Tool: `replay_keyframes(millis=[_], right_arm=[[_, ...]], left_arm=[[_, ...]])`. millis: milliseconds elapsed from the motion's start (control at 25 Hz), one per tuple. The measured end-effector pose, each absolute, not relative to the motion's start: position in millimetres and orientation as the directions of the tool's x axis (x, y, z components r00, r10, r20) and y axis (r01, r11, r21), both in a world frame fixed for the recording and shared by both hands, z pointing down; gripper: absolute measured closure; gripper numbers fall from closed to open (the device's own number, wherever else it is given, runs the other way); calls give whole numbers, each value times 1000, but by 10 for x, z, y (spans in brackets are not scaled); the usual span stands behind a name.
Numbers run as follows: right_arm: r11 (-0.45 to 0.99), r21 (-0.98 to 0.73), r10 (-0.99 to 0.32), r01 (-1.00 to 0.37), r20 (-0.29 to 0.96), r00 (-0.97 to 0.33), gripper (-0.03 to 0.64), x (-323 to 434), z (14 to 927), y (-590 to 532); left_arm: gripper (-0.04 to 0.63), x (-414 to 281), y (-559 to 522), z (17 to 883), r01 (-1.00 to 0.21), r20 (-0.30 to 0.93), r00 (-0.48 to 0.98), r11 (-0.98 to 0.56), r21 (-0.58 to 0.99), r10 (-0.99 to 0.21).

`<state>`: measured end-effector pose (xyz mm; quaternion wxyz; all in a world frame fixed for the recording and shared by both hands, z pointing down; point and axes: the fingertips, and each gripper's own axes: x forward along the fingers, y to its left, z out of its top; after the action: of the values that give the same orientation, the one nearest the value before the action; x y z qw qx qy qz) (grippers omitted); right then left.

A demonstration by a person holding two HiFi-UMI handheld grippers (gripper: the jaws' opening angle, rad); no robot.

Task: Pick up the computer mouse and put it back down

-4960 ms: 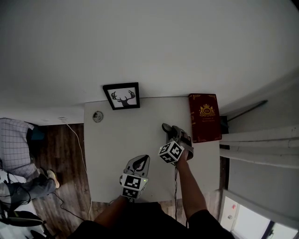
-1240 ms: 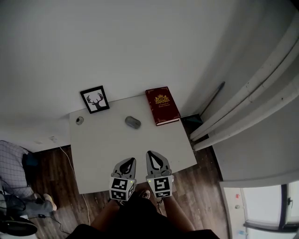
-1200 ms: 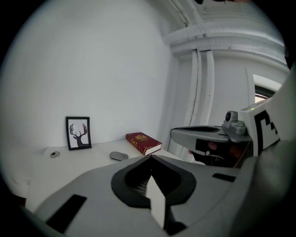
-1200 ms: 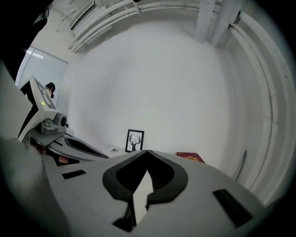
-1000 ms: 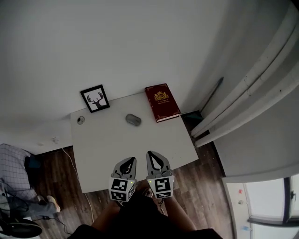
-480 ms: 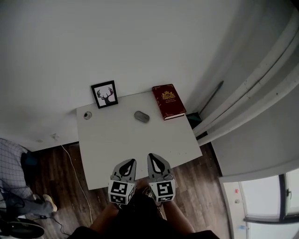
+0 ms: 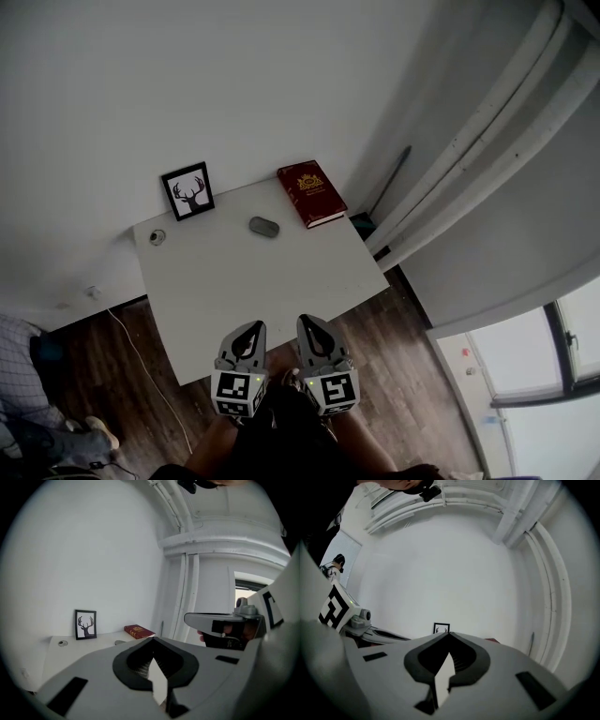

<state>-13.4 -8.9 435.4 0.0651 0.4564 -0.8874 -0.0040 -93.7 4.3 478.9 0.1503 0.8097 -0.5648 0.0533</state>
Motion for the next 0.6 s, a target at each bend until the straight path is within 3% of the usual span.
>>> replay_keyframes(millis=[600], right_arm=[[564,64,-825,-824,7,-564,598,454,3866,115]], left_arm=[[595,-355,65,4491,-927,209,367,-338,161,-907]])
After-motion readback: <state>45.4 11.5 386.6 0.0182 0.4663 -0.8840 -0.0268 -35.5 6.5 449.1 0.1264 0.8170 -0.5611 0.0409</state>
